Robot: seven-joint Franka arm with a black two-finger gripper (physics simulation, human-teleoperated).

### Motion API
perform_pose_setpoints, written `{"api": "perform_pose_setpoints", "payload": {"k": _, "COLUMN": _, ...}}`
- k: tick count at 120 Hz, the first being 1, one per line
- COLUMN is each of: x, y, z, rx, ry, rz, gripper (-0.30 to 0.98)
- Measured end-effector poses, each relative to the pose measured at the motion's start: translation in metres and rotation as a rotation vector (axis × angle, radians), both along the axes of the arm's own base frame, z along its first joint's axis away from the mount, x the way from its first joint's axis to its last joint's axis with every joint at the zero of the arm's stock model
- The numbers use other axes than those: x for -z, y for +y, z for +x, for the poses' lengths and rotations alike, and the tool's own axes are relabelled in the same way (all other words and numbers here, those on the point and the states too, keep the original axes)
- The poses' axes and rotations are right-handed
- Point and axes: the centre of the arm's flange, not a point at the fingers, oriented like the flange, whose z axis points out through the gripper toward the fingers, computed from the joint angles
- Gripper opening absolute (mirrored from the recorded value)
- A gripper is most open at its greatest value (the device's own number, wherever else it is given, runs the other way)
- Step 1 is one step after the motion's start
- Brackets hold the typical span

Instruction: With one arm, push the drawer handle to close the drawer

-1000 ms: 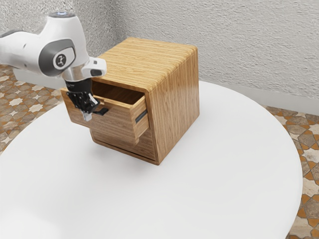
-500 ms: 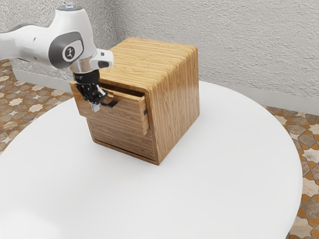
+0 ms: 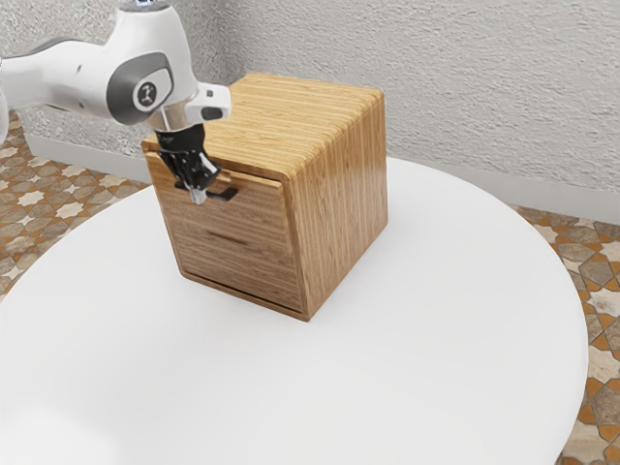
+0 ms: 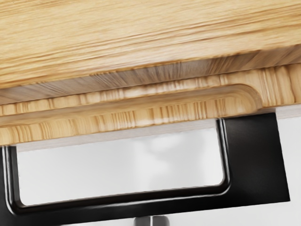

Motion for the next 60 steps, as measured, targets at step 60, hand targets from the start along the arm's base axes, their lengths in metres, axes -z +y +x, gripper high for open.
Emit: {"api": "perform_pose_setpoints", "payload": {"k": 60, "x": -0.016, "y": -0.011, "z": -0.046, "rx": -0.005, "ry": -0.001, "rz": 0.002, "gripper": -0.07}}
